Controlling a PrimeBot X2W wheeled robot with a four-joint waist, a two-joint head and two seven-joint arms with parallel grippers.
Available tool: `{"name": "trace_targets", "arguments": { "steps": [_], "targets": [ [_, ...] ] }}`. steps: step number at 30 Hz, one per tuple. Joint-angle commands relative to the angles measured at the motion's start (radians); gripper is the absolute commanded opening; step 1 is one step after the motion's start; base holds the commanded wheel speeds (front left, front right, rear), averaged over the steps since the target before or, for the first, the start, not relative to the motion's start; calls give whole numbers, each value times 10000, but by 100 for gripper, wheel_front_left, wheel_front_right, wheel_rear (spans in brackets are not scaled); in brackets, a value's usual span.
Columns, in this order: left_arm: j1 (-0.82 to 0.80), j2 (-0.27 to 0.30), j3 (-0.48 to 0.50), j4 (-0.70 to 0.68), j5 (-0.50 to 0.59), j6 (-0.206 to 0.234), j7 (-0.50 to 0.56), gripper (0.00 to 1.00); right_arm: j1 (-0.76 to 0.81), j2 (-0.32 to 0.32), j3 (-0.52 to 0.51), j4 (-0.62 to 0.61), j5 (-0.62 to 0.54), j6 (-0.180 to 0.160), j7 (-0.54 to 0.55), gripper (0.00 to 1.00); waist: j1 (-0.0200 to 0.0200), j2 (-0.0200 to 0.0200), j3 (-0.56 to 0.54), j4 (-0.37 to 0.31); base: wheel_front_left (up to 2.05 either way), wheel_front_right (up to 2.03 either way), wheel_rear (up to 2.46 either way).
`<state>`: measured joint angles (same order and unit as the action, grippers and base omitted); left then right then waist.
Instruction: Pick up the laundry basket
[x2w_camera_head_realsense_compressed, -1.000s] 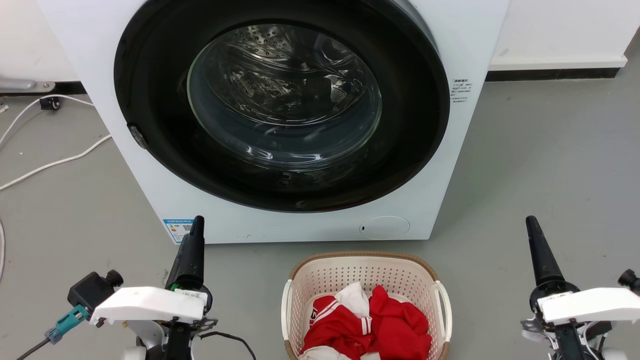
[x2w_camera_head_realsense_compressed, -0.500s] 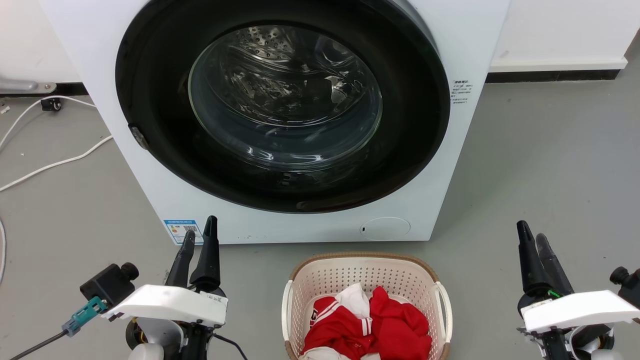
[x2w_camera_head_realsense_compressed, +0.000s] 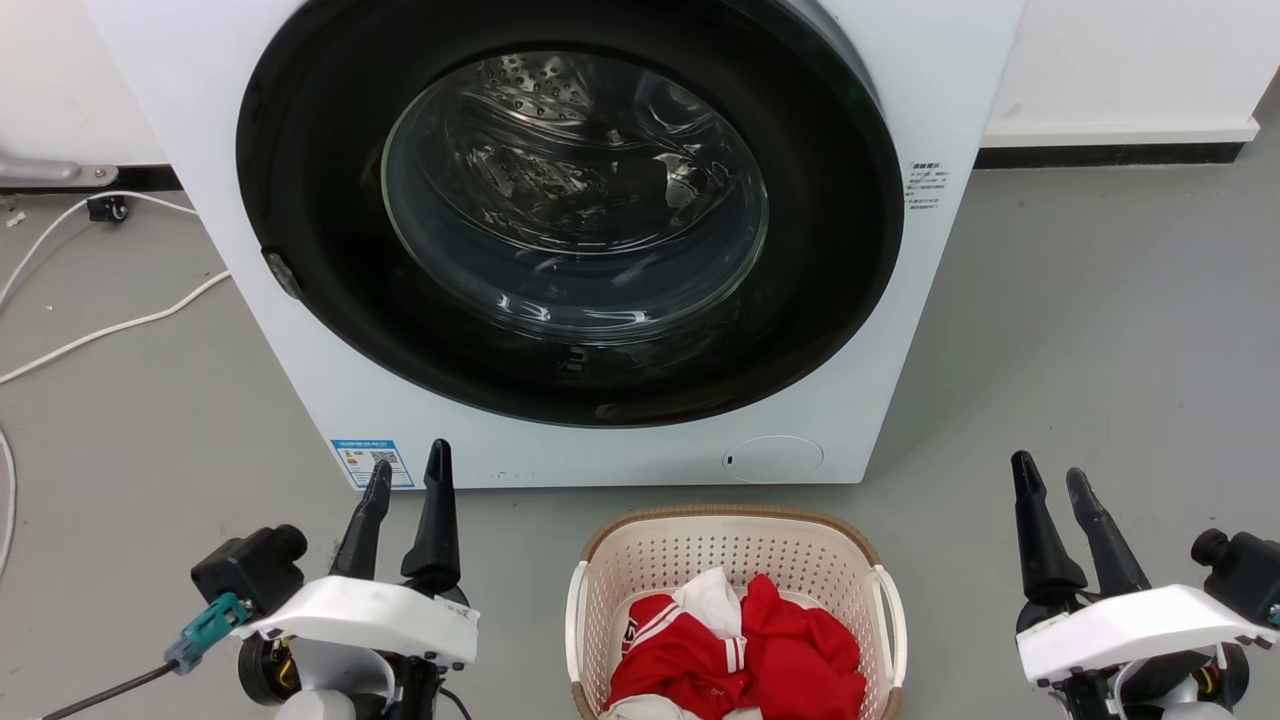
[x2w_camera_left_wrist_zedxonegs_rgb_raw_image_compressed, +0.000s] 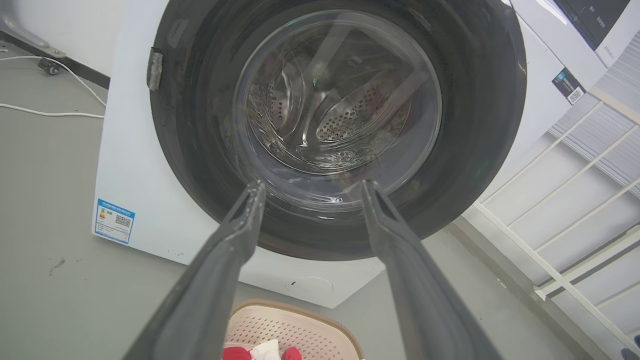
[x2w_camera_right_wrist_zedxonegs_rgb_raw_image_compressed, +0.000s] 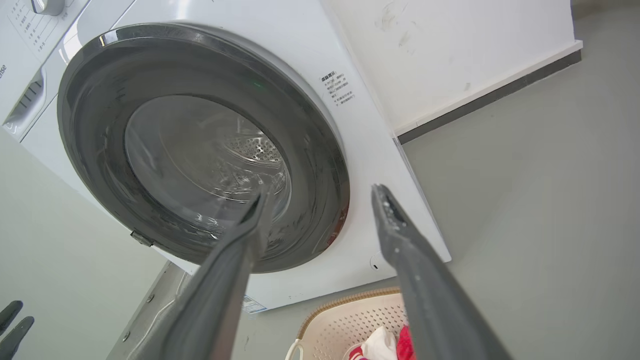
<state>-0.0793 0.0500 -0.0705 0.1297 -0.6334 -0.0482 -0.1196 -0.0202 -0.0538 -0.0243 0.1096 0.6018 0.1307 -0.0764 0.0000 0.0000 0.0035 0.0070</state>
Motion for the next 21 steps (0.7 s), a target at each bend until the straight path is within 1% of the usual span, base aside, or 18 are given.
{"name": "trace_targets", "arguments": {
  "steps": [1, 21],
  "targets": [
    [-13, 53, -49, -76, 298, 44, -100, 100, -34, 5, 14, -152, -335, 0, -55, 100, 0, 0, 2, 3, 0, 0, 0],
    [28, 77, -287, 210, 2428, 276, -617, 100, 170, 20, 22, -373, -2716, 0, -51, 100, 0, 0, 58, 32, 0, 0, 0]
  ]
}}
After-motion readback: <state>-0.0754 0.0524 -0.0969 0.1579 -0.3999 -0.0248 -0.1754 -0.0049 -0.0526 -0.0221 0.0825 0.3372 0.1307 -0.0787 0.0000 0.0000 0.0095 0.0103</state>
